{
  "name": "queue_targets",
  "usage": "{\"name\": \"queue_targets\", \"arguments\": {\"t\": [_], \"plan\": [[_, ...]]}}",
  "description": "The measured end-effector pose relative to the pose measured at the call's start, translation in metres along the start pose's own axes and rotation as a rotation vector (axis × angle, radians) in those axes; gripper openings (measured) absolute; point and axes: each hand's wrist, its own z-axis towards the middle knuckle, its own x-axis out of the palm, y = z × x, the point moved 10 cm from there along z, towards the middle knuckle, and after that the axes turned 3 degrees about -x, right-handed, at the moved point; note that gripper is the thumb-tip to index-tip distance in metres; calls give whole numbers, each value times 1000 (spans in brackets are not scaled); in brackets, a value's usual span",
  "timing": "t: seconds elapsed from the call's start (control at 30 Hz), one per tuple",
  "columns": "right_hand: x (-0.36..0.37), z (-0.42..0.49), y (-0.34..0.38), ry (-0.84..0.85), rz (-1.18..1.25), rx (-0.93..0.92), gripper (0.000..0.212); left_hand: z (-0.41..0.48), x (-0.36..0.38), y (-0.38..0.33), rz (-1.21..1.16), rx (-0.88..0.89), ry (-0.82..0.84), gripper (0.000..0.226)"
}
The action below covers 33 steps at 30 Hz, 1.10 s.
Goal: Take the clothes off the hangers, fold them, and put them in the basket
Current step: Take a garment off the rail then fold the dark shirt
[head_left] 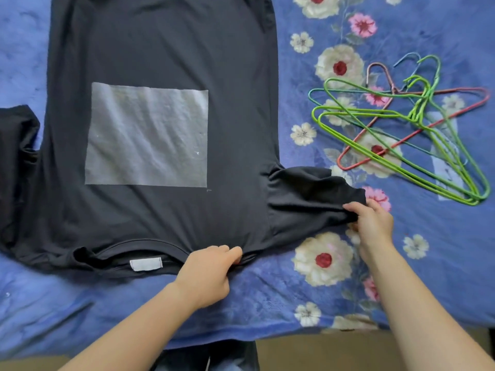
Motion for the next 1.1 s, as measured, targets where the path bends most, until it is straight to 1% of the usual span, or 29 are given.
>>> {"name": "queue_targets", "arguments": {"t": [0.03,0.07,0.1,0.13,0.17,0.2,0.27,0.3,0.33,0.37,0.4,0.43,0.47,0.5,0.53,0.57,0.6,0.67,0.7,0.77,0.8,0.83,0.9,0.97,1.0,1.03,1.1], "plan": [[-5,1,11,-35,20,-46,26,2,2,-1,-53,-4,92,27],[-12,2,18,-88,104,-64,30,3,4,-3,-101,4,181,23],[-22,3,18,-147,232,-46,32,4,6,-5,-134,10,260,19],[-32,5,14,-180,260,-42,32,4,8,-4,-135,5,325,17],[-40,5,11,-197,175,-49,30,4,10,-3,-117,1,379,16],[-46,5,4,-178,21,-41,25,5,11,-3,-94,-7,428,16],[-42,-3,-17,-11,-393,-43,12,5,18,-3,-53,-49,561,13],[-40,-8,-28,72,-534,-28,10,8,20,-5,-62,-71,604,11],[-35,-12,-35,150,-589,-28,12,13,15,-7,-106,-99,593,10],[-34,-13,-34,169,-553,-33,14,27,5,-13,-171,-112,518,12],[-32,-11,-29,179,-492,-54,11,41,-9,-19,-248,-122,388,15],[-30,-11,-20,173,-412,-73,9,58,-27,-25,-330,-129,227,16],[-25,-8,-15,177,-353,-89,13,72,-49,-29,-410,-140,54,15],[-19,-8,-10,192,-326,-106,16,84,-69,-34,-470,-150,-107,14],[-11,-8,-7,211,-319,-126,14,94,-87,-40,-513,-159,-232,15],[-7,-9,-6,218,-363,-144,9,108,-100,-50,-531,-152,-306,20],[-1,-9,-3,226,-424,-187,3,121,-110,-60,-529,-127,-338,26],[6,-14,8,229,-594,-342,25,152,-116,-85,-464,-24,-293,41],[9,-20,17,227,-639,-447,27,165,-114,-97,-423,39,-238,50],[10,-35,34,211,-682,-645,17,182,-104,-122,-316,180,-79,67],[8,-40,38,207,-701,-731,14,186,-97,-134,-226,249,15,72],[5,-44,41,216,-708,-792,13,189,-89,-145,-107,308,99,72],[5,-49,40,288,-722,-852,13,187,-79,-154,117,386,221,57],[5,-46,31,374,-759,-818,4,185,-75,-157,203,410,330,38],[5,-42,22,408,-799,-766,4,185,-78,-156,236,401,358,28],[4,-36,12,440,-840,-702,8,187,-83,-156,289,389,365,18],[4,-27,-4,492,-930,-604,11,192,-98,-155,396,378,328,8]]}}
